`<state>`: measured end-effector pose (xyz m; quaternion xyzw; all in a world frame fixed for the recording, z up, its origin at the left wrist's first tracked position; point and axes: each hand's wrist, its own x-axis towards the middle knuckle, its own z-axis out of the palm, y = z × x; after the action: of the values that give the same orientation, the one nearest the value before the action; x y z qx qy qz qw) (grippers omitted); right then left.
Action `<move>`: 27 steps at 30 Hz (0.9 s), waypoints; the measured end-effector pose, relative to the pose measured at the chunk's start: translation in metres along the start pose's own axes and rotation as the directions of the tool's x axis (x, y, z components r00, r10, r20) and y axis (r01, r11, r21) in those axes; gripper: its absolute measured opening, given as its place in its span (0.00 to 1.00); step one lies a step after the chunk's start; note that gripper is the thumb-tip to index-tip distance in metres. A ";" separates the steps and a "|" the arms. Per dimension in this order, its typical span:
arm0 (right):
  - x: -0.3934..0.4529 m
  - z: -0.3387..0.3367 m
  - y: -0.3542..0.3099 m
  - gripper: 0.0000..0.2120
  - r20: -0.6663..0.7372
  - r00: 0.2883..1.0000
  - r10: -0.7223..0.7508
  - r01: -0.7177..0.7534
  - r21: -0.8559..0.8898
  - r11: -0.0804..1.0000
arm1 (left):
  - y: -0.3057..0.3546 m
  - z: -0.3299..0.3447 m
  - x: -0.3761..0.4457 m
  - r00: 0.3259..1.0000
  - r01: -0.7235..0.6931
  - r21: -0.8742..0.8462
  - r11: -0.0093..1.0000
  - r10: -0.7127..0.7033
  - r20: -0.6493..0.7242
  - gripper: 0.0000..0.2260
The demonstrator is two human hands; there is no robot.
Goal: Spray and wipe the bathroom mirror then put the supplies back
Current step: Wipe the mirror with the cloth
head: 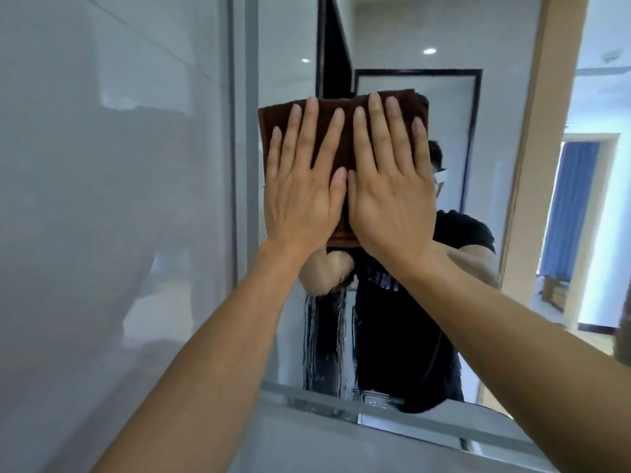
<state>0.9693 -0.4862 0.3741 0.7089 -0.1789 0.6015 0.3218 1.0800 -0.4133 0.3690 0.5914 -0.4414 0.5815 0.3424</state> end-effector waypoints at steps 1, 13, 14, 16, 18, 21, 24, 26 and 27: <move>-0.009 0.000 -0.003 0.27 0.005 1.000 0.002 -0.002 -0.001 1.000 | 0.000 0.001 -0.009 1.000 0.003 -0.005 1.000 -0.003 0.002 0.26; -0.131 0.006 -0.045 0.27 0.101 0.995 0.018 -0.024 0.062 0.998 | 0.004 0.005 -0.137 0.995 0.045 -0.055 0.997 -0.040 0.094 0.25; -0.144 0.007 -0.049 0.27 0.103 0.995 0.012 -0.019 0.070 0.997 | 0.005 0.006 -0.152 0.994 0.057 -0.057 0.997 -0.051 0.099 0.25; -0.171 0.008 -0.057 0.27 0.103 0.995 -0.001 -0.007 0.073 0.997 | 0.007 0.010 -0.182 0.991 0.078 -0.057 0.995 -0.072 0.109 0.25; -0.197 0.009 -0.063 0.27 0.112 0.994 -0.011 0.002 0.083 0.997 | 0.010 0.014 -0.211 0.989 0.095 -0.043 0.995 -0.089 0.119 0.26; -0.231 0.010 -0.072 0.25 0.129 0.992 -0.017 0.003 0.108 0.994 | 0.013 0.017 -0.246 0.986 0.116 -0.033 0.993 -0.111 0.128 0.27; -0.258 0.012 -0.078 0.25 0.137 0.990 -0.012 -0.009 0.152 0.988 | 0.016 0.019 -0.271 0.983 0.136 -0.036 0.990 -0.130 0.134 0.26; -0.274 0.012 -0.082 0.26 0.158 0.987 -0.016 -0.013 0.182 0.983 | 0.018 0.021 -0.287 0.981 0.141 -0.032 0.989 -0.135 0.142 0.26; -0.282 0.012 -0.083 0.26 0.169 0.985 -0.020 -0.012 0.187 0.982 | 0.018 0.022 -0.295 0.979 0.143 -0.028 0.989 -0.137 0.148 0.26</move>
<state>0.9719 -0.4714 0.0804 0.7852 -0.1468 0.5523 0.2385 1.0913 -0.4038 0.0724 0.6551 -0.4335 0.5028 0.3607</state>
